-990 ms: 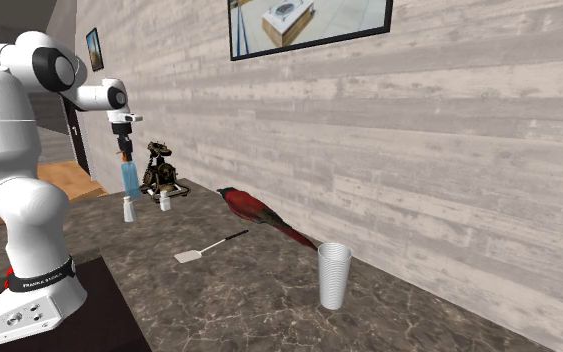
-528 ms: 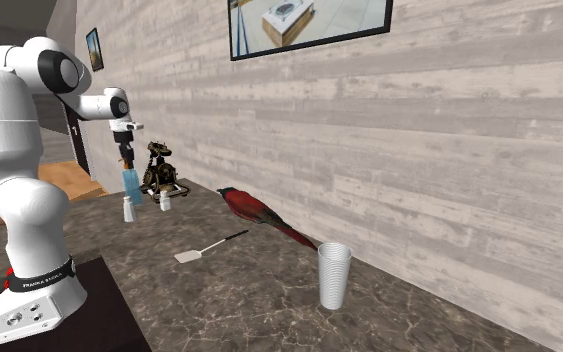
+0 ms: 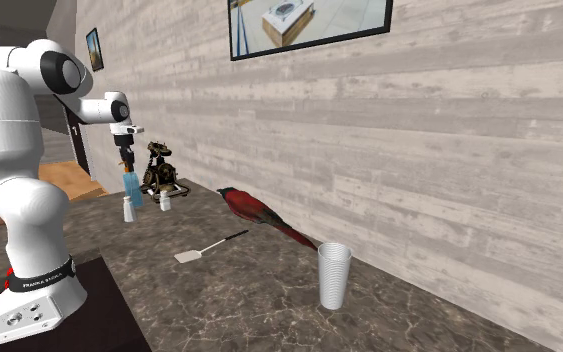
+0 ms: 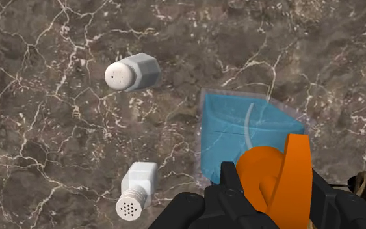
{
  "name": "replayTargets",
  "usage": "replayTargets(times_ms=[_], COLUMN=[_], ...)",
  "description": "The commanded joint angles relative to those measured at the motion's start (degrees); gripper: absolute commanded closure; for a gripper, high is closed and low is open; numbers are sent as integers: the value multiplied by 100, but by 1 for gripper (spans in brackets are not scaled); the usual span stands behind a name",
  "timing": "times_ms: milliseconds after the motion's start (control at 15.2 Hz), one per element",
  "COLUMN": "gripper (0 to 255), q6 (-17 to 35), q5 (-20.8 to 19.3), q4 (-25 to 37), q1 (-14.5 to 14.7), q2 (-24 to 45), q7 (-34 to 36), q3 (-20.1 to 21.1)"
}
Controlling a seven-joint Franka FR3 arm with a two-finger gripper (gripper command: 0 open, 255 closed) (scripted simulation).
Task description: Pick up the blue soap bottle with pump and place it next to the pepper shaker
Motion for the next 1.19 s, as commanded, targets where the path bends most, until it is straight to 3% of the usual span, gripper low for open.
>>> replayTargets(times_ms=[0, 66, 396, 660, 1122], gripper=[255, 0, 0, 0, 0], q6=[2, 2, 2, -687, -687], q5=[0, 0, 0, 157, 157], q4=[0, 0, 1, 487, 487], q1=[0, 0, 0, -25, -25], q2=[-1, -1, 0, -242, -242], q7=[0, 0, 1, -110, -110], q3=[0, 0, 0, 9, 8])
